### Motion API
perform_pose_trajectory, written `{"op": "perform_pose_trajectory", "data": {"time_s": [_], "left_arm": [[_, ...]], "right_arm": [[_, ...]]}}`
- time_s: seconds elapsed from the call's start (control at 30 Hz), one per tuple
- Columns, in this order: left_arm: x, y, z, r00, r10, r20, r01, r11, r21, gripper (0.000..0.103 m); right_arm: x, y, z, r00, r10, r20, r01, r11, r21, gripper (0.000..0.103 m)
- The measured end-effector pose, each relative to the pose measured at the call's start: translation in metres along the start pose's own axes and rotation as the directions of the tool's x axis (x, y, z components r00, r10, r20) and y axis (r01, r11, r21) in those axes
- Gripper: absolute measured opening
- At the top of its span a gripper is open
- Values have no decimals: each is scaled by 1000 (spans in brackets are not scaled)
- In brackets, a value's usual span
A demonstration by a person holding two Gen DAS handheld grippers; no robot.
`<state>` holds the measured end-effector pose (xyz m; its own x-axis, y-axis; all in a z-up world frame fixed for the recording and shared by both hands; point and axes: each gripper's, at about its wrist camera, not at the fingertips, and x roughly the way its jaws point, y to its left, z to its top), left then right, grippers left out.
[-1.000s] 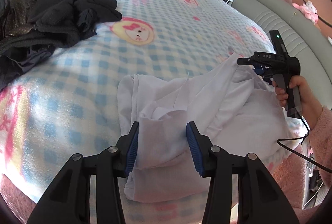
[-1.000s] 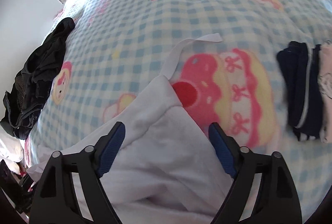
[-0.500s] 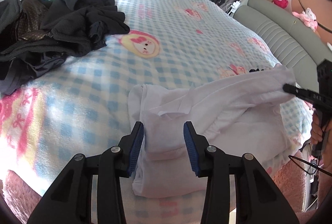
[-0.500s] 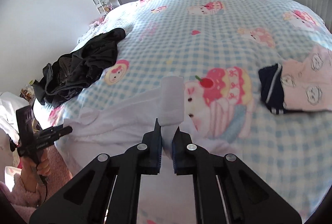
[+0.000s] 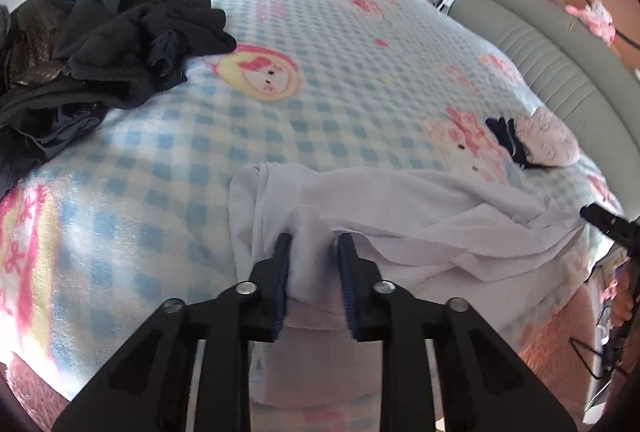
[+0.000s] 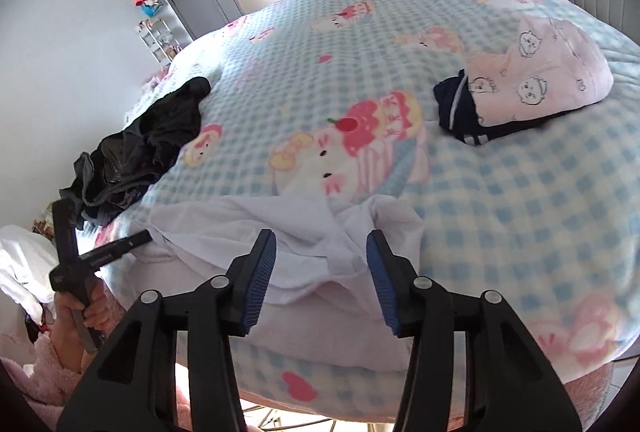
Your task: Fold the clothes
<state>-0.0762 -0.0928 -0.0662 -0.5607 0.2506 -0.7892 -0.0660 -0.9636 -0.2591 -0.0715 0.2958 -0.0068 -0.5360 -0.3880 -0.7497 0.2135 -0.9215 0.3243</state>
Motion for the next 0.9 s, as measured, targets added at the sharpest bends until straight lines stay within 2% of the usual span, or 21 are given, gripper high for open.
{"op": "perform_pose_trajectory", "data": {"time_s": [0.07, 0.1, 0.13, 0.2, 0.23, 0.3, 0.37, 0.43, 0.5, 0.57, 0.63, 0.67, 0.7, 0.73, 0.77, 0.8, 0.83, 0.87, 0.9], "left_arm": [[-12, -7, -7, 999, -11, 33, 10, 1000, 24, 11], [-20, -9, -11, 999, -18, 50, 16, 999, 32, 10], [-29, -9, -15, 998, -19, 65, 16, 999, 43, 10], [-46, -8, -24, 997, 4, 79, -11, 997, 79, 10], [-51, -7, -29, 997, 20, 71, -28, 994, 102, 13], [-53, -3, -41, 998, 60, 19, -62, 988, 144, 18], [-53, 7, -49, 997, 74, -23, -70, 990, 124, 32], [-58, 18, -52, 1000, 29, -11, -28, 998, 53, 41], [-66, 31, -51, 996, -78, 35, 80, 995, -56, 41], [-70, 47, -49, 972, -208, 106, 225, 957, -184, 44], [-71, 64, -49, 929, -320, 183, 363, 884, -295, 44], [-72, 71, -50, 908, -357, 220, 414, 848, -331, 44], [-72, 74, -50, 898, -370, 238, 435, 829, -352, 44], [-69, 72, -50, 919, -337, 206, 391, 853, -346, 45], [-64, 66, -49, 950, -277, 142, 308, 896, -320, 45], [-57, 58, -50, 974, -213, 73, 225, 933, -282, 45], [-49, 49, -52, 989, -146, -1, 142, 963, -229, 45], [-42, 44, -55, 993, -109, -49, 98, 976, -197, 45], [-37, 41, -59, 991, -110, -70, 95, 976, -195, 45]], "right_arm": [[12, 8, -1, 1000, -5, -31, 5, 1000, -14, 48], [22, 9, -7, 997, -33, -71, 31, 999, -29, 43], [30, 8, -13, 992, -58, -110, 54, 998, -38, 32], [36, -3, -26, 983, -81, -163, 82, 997, -1, 27], [34, -13, -32, 982, -85, -168, 95, 994, 49, 27], [24, -35, -40, 981, -99, -169, 127, 978, 165, 27], [10, -49, -42, 978, -139, -153, 171, 959, 225, 33], [-6, -52, -40, 982, -153, -107, 175, 956, 235, 43], [-14, -51, -37, 989, -127, -70, 140, 962, 236, 49], [-12, -50, -36, 991, -118, -69, 131, 963, 235, 51], [0, -48, -40, 987, -119, -107, 140, 965, 221, 51], [9, -47, -44, 981, -135, -138, 162, 966, 203, 51], [17, -47, -49, 968, -176, -178, 207, 962, 176, 50], [25, -47, -55, 952, -216, -217, 251, 957, 148, 50], [28, -47, -59, 942, -239, -237, 276, 951, 138, 50], [24, -49, -62, 946, -232, -227, 272, 949, 162, 50], [20, -50, -65, 949, -226, -217, 268, 946, 185, 51], [16, -51, -67, 952, -223, -211, 266, 943, 202, 51], [12, -50, -66, 953, -225, -205, 266, 942, 204, 51]]}}
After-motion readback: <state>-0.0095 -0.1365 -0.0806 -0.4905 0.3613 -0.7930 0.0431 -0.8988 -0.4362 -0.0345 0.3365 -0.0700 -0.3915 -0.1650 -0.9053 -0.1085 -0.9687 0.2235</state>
